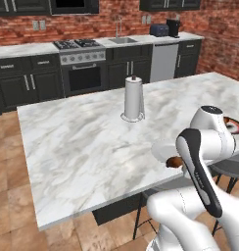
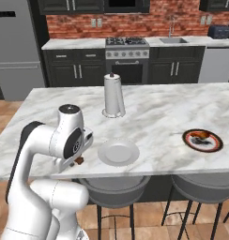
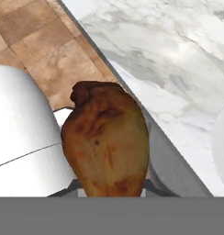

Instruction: Take the chicken drumsticks from the pan and place one on each plate on the dining counter.

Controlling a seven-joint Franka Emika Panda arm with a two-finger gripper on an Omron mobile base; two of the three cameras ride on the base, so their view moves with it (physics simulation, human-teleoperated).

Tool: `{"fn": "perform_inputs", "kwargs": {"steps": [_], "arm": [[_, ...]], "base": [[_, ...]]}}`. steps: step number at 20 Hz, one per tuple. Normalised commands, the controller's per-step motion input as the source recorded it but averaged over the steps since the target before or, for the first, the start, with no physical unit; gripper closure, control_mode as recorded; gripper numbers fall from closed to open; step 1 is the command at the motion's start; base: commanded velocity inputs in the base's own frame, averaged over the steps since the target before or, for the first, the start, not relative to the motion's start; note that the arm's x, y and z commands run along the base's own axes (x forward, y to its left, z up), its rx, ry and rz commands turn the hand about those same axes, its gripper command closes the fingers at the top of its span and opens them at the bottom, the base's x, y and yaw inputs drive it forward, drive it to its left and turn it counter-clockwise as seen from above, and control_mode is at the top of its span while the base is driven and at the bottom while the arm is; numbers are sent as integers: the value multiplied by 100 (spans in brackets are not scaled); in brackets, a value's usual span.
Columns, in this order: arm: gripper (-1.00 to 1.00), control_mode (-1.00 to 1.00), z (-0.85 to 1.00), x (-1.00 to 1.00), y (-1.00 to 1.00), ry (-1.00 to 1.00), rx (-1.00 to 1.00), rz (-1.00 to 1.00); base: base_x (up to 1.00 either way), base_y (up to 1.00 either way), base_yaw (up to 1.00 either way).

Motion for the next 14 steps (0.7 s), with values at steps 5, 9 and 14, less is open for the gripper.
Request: {"fn": "perform_inputs", "kwargs": {"steps": [5, 9, 14], "arm": [[100, -100, 0, 69, -42, 0, 0, -1], [100, -100, -1, 67, -64, 0, 0, -1], [100, -100, -9, 69, -72, 14, 1, 0]], "base": [[0, 0, 0], [0, 0, 0], [0, 0, 0]]}}
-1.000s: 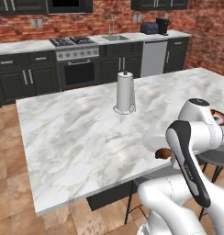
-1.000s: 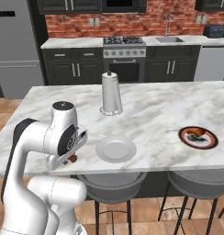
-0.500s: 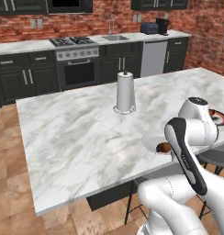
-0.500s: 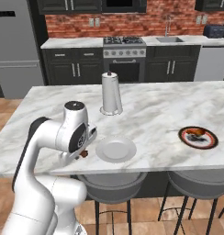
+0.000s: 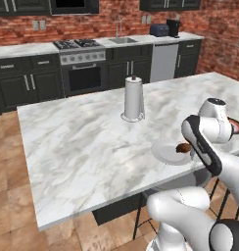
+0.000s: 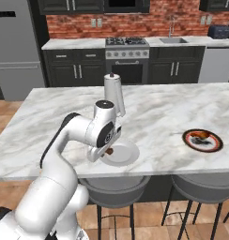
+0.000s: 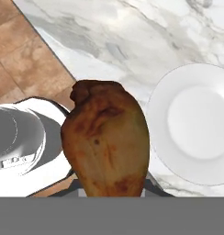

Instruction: Take the chicken drumsticks from the pan and place one on each plate on the dining counter.

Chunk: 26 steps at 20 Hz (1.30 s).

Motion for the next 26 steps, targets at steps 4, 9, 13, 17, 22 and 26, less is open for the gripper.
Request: {"fn": "perform_inputs", "kwargs": {"steps": [4, 9, 13, 17, 22, 26], "arm": [[100, -100, -27, 87, -14, 29, 0, 0], [100, -100, -43, 90, -2, 27, 0, 0], [100, -100, -68, 63, -7, 6, -1, 0], [100, -100, -70, 26, -22, 0, 0, 0], [100, -100, -63, 25, -15, 0, -2, 0], [100, -100, -50, 32, -4, 0, -4, 0]], "base": [[0, 0, 0], [0, 0, 0], [0, 0, 0], [0, 0, 0], [0, 0, 0], [0, 0, 0]]}}
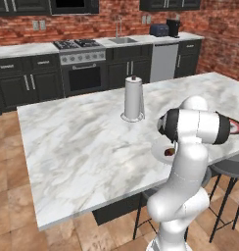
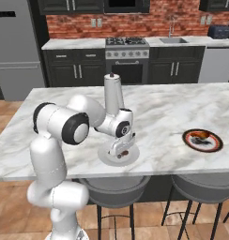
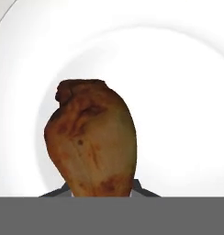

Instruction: Take the chicken drumsticks from the pan and place one on each plate on the dining counter.

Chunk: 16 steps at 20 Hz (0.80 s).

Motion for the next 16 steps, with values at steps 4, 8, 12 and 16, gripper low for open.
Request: {"fn": "perform_inputs", "kwargs": {"steps": [4, 8, 12, 16], "arm": [[100, -100, -45, 34, 0, 0, -6, 0], [-100, -100, -33, 14, 0, -1, -4, 0], [-100, -100, -2, -5, 0, -11, -4, 0], [-100, -100, 0, -32, 0, -21, -3, 0]], "base": [[0, 0, 0], [0, 0, 0], [0, 0, 0], [0, 0, 0]]}}
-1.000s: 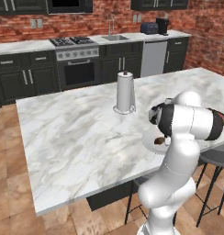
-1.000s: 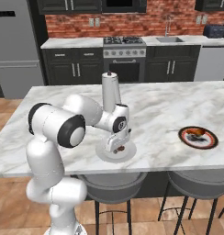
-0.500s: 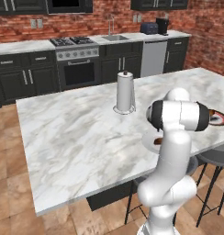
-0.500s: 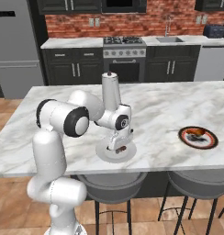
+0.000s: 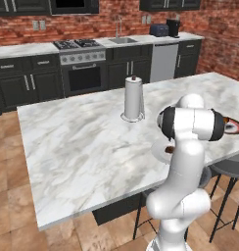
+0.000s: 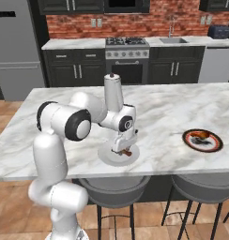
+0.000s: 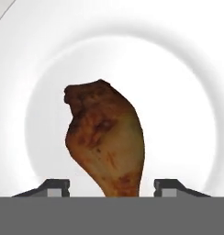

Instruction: Take the chicken drumsticks from the pan and place one on each plate on the dining counter.

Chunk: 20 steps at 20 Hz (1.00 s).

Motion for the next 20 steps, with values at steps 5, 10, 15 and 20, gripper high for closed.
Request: {"fn": "perform_inputs", "kwargs": {"steps": [5, 10, 15, 20], "arm": [[-100, -100, 27, -56, 0, -39, -1, 0], [-100, -100, 98, -47, 1, -40, 0, 0], [-100, -100, 100, -31, 19, -18, -2, 3], [-100, -100, 100, -85, 60, -7, -17, 9]], "base": [[0, 0, 0], [0, 0, 0], [0, 0, 0], [0, 0, 0]]}}
